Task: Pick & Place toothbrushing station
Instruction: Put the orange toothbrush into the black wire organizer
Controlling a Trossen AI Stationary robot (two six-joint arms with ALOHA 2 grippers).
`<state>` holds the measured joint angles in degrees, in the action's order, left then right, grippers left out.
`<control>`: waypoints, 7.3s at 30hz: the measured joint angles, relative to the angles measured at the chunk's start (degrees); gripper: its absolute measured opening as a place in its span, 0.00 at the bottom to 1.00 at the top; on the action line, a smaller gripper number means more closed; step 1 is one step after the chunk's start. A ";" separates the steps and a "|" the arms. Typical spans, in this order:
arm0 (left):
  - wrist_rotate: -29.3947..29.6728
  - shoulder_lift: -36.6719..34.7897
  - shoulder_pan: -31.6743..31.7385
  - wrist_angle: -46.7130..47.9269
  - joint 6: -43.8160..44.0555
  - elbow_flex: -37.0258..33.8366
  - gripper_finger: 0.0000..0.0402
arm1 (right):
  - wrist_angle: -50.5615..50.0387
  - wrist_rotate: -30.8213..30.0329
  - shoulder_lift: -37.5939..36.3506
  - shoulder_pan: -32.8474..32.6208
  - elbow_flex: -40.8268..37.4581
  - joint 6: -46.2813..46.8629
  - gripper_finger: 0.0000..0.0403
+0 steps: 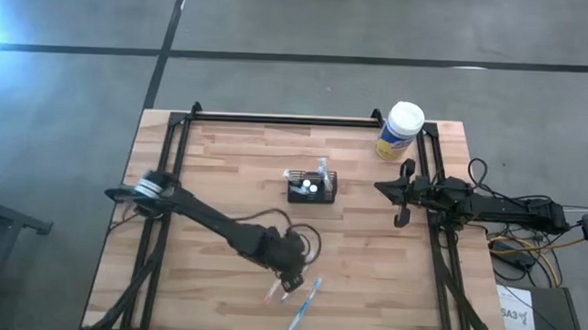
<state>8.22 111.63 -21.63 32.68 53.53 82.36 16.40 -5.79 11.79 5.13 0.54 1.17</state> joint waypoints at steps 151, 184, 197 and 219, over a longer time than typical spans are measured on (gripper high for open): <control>-3.91 -22.55 31.35 -93.43 -62.06 -44.79 0.04 | -4.23 0.03 3.85 0.00 0.00 3.32 0.02; -2.92 -12.64 31.26 -93.01 -61.40 -45.22 0.04 | -4.13 0.27 4.07 0.00 0.00 3.78 0.02; -2.11 -12.18 31.26 -92.87 -57.34 -45.18 0.08 | -4.13 0.27 4.09 -0.02 0.00 3.78 0.02; -8.93 -19.21 31.28 -78.89 -56.68 -45.20 0.59 | -4.15 0.42 4.11 -0.02 0.00 4.44 0.02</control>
<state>-0.71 92.42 9.65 -46.22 -3.16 37.17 12.25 -5.37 15.90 5.10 0.54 5.61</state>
